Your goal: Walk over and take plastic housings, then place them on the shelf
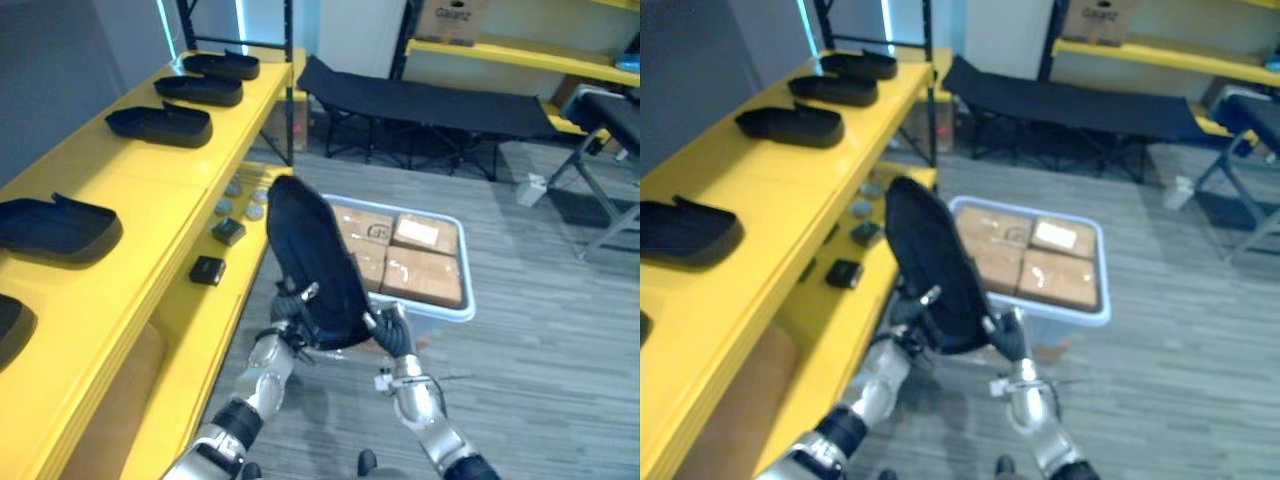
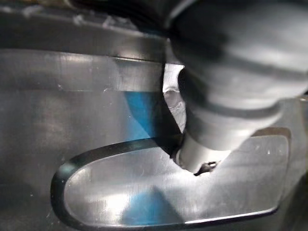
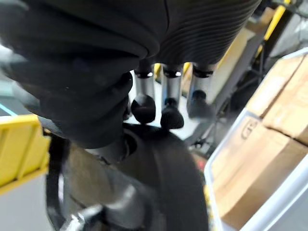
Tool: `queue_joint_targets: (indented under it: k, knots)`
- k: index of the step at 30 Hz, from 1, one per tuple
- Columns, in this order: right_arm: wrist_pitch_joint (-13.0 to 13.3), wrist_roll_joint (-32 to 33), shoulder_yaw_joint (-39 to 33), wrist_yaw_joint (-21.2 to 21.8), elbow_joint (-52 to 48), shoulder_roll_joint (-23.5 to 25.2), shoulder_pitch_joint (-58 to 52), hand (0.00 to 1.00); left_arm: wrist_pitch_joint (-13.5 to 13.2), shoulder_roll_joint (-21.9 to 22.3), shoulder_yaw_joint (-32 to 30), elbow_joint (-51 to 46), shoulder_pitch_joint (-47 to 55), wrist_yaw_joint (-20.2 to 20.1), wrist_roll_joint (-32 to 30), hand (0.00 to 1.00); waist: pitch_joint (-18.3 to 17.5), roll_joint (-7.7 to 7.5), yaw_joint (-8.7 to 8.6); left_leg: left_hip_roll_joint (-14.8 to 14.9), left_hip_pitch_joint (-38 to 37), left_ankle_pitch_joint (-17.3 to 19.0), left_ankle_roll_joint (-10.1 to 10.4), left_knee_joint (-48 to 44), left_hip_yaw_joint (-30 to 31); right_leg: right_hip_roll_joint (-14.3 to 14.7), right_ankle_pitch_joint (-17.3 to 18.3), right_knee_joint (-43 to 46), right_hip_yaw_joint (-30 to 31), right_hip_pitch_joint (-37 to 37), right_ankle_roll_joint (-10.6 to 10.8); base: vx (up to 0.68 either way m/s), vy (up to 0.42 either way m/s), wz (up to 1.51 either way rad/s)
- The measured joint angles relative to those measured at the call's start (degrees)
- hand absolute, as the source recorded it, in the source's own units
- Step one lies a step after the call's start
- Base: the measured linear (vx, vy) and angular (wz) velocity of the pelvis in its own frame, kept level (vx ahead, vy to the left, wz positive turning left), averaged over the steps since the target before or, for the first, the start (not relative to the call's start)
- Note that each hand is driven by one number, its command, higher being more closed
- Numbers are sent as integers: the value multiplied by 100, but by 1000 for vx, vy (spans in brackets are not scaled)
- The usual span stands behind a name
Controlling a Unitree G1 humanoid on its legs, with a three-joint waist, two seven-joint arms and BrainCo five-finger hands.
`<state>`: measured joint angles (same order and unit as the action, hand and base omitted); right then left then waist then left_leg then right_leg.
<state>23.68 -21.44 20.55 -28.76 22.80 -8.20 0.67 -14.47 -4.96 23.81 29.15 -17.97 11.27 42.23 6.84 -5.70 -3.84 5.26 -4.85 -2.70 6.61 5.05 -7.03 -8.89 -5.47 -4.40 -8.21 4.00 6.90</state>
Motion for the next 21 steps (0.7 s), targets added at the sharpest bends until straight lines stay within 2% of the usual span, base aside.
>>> queue_joint_targets:
  k: [6,9,13,15,18,20,21]
  knots:
    - [-169,565,53,214,12,-96,-88,0,8,-1,34,-639,-199,655,-1554,100,-2,-2,-5,6,1,11,5,-3,-65,1,-4,12,64,-50,-5,4,3,-6]
    - [-161,888,97,274,4,-96,-92,0,97,-3,30,-898,-335,940,-2373,100,-2,-3,-7,6,0,12,3,-5,-114,1,-10,21,102,-83,-6,-1,2,-7]
    - [-165,1312,85,626,-12,-94,-282,0,265,-18,-178,-1322,-564,1432,-3405,100,-3,-3,-5,7,-6,14,0,-6,-125,8,-10,28,120,-90,-6,-2,0,-1]
    - [-164,1746,-53,925,-165,-98,-347,0,375,-39,-358,-1464,-579,1735,-4126,100,-4,0,-9,6,-8,16,-3,-5,-144,11,-12,38,175,-108,-5,-10,6,-4]
    - [-135,2285,-305,1345,-431,-126,-368,0,602,-135,-395,-1458,-565,1980,-4771,100,-6,-2,-10,5,-9,16,-3,-5,-157,12,-11,56,196,-133,-5,-13,4,-4]
    - [-74,3185,-485,1987,-647,-204,-368,0,835,-165,-462,-1455,-511,2119,-5296,100,-6,-2,-11,2,-8,16,-4,-5,-165,11,-11,75,204,-157,-5,-4,2,-5]
    - [-4,3939,-583,2487,-747,-235,-369,0,985,-165,-489,-1450,-454,2217,-5596,100,-9,-6,-12,2,-7,16,-4,-5,-167,12,-11,77,211,-166,-4,1,0,-4]
